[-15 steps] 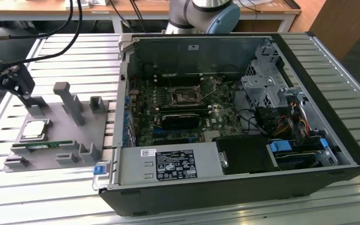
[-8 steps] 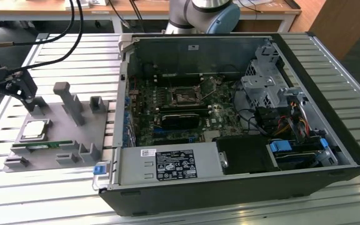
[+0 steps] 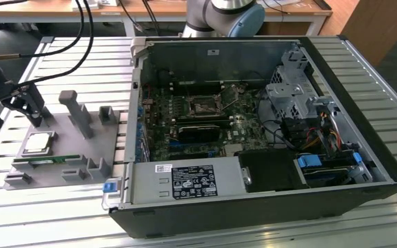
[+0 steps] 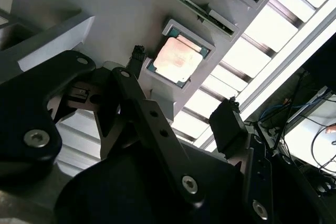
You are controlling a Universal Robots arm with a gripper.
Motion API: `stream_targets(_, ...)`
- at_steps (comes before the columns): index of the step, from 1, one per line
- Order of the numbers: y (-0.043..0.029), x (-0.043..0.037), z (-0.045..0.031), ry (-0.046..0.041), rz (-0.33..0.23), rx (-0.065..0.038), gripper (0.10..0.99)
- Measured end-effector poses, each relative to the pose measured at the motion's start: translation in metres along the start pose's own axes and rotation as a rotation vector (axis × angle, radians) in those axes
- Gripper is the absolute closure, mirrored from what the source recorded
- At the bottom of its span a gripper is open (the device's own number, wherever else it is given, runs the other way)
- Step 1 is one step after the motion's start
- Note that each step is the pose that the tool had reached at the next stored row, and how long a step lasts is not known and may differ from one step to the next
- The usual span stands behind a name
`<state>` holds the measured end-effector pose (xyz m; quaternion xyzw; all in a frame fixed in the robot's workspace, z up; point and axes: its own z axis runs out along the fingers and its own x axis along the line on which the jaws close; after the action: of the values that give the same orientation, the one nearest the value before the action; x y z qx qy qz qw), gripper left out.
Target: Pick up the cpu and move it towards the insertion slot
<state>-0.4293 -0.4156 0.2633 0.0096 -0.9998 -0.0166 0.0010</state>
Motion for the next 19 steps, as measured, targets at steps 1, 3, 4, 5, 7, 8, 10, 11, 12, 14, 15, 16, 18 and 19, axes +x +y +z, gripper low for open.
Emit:
stream_targets(1,-0.0001,0.0,0.0017,0.0,0.0,0.0,0.31)
stream_targets(3,-0.0002,0.0,0.005,0.0001,0.0,0.0,0.31)
stream_targets(4,-0.0002,0.0,0.0066,0.0001,0.0,0.0,0.31)
stream_targets(5,-0.0003,0.0,0.0082,0.0,0.0,0.0,0.31)
stream_targets(7,-0.0004,0.0,0.011,0.0001,0.0,0.0,0.31)
stream_targets(8,-0.0004,0.0,0.0121,0.0003,0.0,0.0,0.31)
stream_targets(10,-0.0005,0.0001,0.0144,0.0003,0.0,0.0,0.31)
stream_targets(11,-0.0005,0.0001,0.0154,0.0004,0.0,-0.001,0.31)
stream_targets(12,-0.0006,0.0001,0.0163,0.001,0.0,-0.002,0.31)
stream_targets(14,-0.0006,0.0002,0.0181,0.0026,0.0,-0.004,0.31)
stream_targets(15,-0.0006,0.0001,0.019,0.0028,0.0,-0.004,0.31)
stream_targets(16,-0.0007,0.0001,0.0198,0.0031,0.0,-0.004,0.31)
stream_targets(18,-0.0007,0.0001,0.0211,0.0035,0.0,-0.004,0.31)
stream_targets(19,-0.0008,0.0001,0.0216,0.0035,0.0,-0.004,0.31)
